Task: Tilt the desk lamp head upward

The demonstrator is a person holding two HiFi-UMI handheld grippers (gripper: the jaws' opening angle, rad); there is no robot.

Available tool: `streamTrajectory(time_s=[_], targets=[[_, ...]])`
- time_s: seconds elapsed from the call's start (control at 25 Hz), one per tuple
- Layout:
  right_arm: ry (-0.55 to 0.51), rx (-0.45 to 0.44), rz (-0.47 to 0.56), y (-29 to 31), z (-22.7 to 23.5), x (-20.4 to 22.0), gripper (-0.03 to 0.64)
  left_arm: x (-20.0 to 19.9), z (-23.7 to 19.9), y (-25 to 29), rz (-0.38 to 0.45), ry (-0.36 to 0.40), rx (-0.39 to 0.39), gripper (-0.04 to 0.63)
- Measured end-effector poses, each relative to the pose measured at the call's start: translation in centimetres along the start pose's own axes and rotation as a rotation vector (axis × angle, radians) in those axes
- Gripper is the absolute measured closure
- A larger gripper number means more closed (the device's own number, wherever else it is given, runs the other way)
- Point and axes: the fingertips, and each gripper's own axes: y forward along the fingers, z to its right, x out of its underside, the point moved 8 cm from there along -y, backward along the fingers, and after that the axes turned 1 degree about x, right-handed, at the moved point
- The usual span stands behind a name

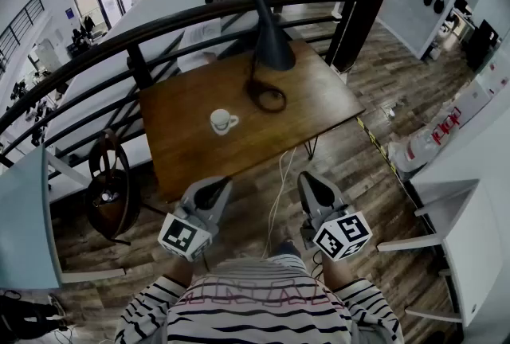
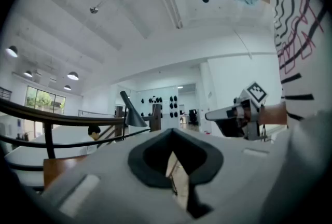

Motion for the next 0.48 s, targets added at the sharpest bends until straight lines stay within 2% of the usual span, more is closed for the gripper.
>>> streamTrajectory(time_s=[0.28, 0.48], targets=[[-0.008, -0.009, 0.004, 1.5, 1.8, -0.5, 0.618, 0.3, -0.7, 2.7, -0.006, -0.018, 0.012, 0.592], [0.026, -0.040, 0.010, 3.6, 5.3, -0.4, 0.617, 1.3, -2.0, 6.2, -0.020, -0.033, -0.010, 0.591]])
